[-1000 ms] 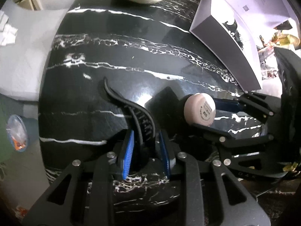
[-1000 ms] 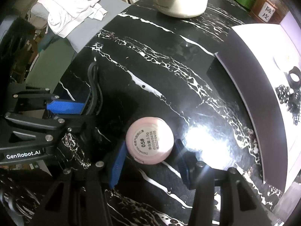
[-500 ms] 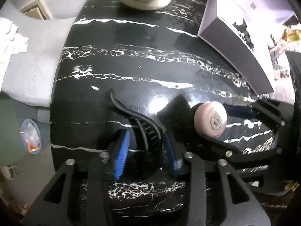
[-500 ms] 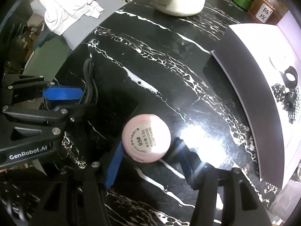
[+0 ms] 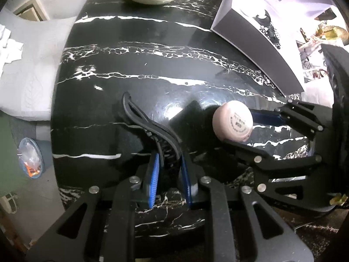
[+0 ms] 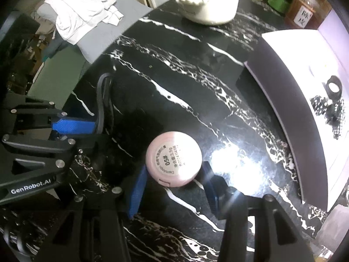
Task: Organize objects
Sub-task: 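Close the left tool on the black claw clip while the right tool grasps the pink jar, then lift the black claw clip with the left tool while the right tool lifts the pink jar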
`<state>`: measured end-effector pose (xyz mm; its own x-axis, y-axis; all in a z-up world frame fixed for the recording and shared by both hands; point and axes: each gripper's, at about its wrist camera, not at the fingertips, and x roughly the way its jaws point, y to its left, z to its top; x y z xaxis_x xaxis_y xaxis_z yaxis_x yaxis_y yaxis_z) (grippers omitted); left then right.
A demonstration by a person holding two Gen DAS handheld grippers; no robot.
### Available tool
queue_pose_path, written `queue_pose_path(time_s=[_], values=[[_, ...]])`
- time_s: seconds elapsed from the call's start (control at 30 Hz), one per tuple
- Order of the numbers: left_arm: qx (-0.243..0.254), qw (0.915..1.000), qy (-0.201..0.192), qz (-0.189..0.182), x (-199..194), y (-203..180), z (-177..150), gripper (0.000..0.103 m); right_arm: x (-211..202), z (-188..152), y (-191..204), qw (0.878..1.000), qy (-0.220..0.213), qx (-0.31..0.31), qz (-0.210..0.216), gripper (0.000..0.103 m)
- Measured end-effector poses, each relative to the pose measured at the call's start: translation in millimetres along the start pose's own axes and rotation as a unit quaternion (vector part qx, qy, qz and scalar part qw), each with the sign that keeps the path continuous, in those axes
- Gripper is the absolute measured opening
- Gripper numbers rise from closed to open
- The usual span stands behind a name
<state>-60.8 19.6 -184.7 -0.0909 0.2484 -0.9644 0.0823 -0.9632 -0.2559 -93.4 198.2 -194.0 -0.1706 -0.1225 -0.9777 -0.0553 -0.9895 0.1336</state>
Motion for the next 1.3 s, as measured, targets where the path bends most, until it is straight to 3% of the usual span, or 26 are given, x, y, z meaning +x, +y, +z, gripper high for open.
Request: queue_pose_path(time_s=[0.23, 0.3, 0.4, 0.53, 0.6, 0.67, 0.7, 0.73, 0.9, 1.3], values=[[0.007, 0.9998, -0.021, 0.003, -16, 0, -6, 0.018, -19, -3, 12, 1.0, -0.024, 0.001, -0.003, 0.047], [0.014, 0.9996, -0.025, 0.003, -22, -4, -11, 0.018, -27, -8, 11, 1.0, -0.028, 0.003, -0.001, 0.022], [0.024, 0.9992, -0.031, 0.005, -26, -8, -10, 0.018, -28, -10, 14, 0.999, -0.032, 0.0, -0.015, 0.022], [0.031, 0.999, -0.03, 0.008, -36, 1, -18, 0.018, -28, -19, 5, 0.999, -0.035, 0.034, 0.005, 0.022], [0.033, 0.9991, -0.028, 0.002, -35, 1, -22, 0.018, -27, -25, -1, 0.998, -0.035, 0.058, 0.003, 0.025], [0.035, 0.999, -0.027, -0.001, -34, 0, -25, 0.018, -30, -30, -9, 0.996, -0.042, 0.083, 0.002, 0.037], [0.037, 0.999, -0.025, -0.002, -32, -1, -25, 0.018, -30, -35, -13, 0.994, -0.046, 0.097, -0.001, 0.051], [0.038, 0.999, -0.024, -0.004, -31, -1, -26, 0.018, -31, -38, -17, 0.993, -0.047, 0.106, -0.003, 0.058], [0.059, 0.9979, -0.011, -0.024, -19, -15, -27, 0.018, -23, -55, -22, 0.991, -0.033, 0.129, 0.003, 0.062], [0.088, 0.9957, -0.004, -0.028, 1, -30, -34, 0.018, 6, -85, 0, 0.993, 0.008, 0.12, 0.001, 0.062]])
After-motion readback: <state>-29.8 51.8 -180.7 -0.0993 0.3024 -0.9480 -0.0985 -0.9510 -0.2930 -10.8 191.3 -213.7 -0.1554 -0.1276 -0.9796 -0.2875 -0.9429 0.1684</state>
